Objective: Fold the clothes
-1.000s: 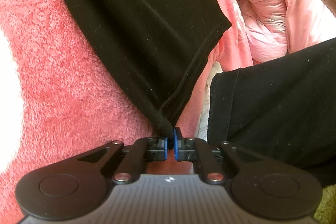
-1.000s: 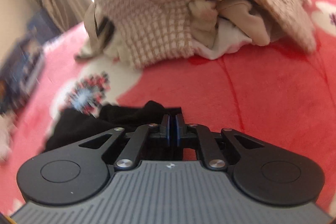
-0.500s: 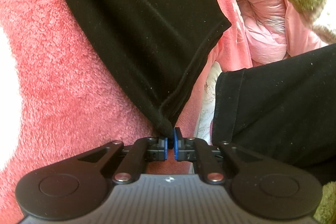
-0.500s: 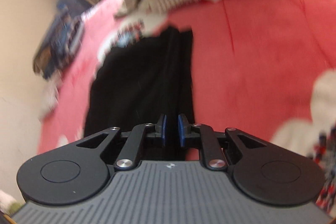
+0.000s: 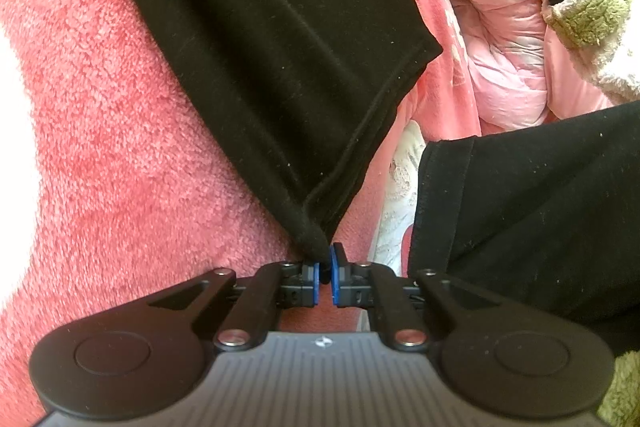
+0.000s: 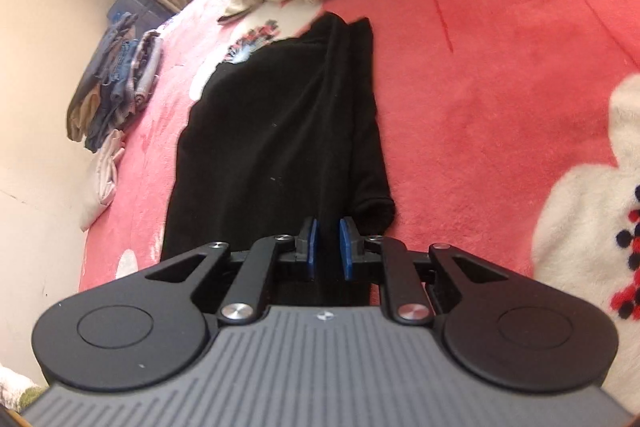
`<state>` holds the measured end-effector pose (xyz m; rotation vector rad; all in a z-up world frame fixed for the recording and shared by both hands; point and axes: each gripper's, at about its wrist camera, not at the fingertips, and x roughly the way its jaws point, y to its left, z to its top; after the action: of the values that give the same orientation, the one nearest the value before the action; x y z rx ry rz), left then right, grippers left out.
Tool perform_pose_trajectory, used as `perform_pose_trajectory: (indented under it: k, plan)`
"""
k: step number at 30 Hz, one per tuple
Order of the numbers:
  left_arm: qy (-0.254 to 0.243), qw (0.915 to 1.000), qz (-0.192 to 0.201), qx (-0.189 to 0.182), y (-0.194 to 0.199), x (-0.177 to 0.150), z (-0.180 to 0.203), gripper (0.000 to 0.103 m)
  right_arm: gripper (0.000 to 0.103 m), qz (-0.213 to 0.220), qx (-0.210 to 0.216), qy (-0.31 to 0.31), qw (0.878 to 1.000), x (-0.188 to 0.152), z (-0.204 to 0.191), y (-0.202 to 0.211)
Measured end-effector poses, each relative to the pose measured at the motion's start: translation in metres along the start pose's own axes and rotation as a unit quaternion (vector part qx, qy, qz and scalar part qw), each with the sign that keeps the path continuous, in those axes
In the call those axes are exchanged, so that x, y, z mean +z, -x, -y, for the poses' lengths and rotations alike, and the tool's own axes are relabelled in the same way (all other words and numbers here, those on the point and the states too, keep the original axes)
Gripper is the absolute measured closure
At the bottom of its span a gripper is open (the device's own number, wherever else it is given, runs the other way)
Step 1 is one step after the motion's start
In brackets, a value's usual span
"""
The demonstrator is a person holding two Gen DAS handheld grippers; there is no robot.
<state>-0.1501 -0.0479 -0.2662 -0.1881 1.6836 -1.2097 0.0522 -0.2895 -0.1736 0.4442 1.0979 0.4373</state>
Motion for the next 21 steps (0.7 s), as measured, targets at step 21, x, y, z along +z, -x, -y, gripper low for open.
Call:
perform_pose_trajectory:
  k: [21]
  plan:
    - [-0.016, 0.9997, 0.009, 0.018, -0.01, 0.015, 0.019, 0.096, 0.097, 0.09, -0.096, -0.013, 0.991, -0.019, 0.014, 0.019]
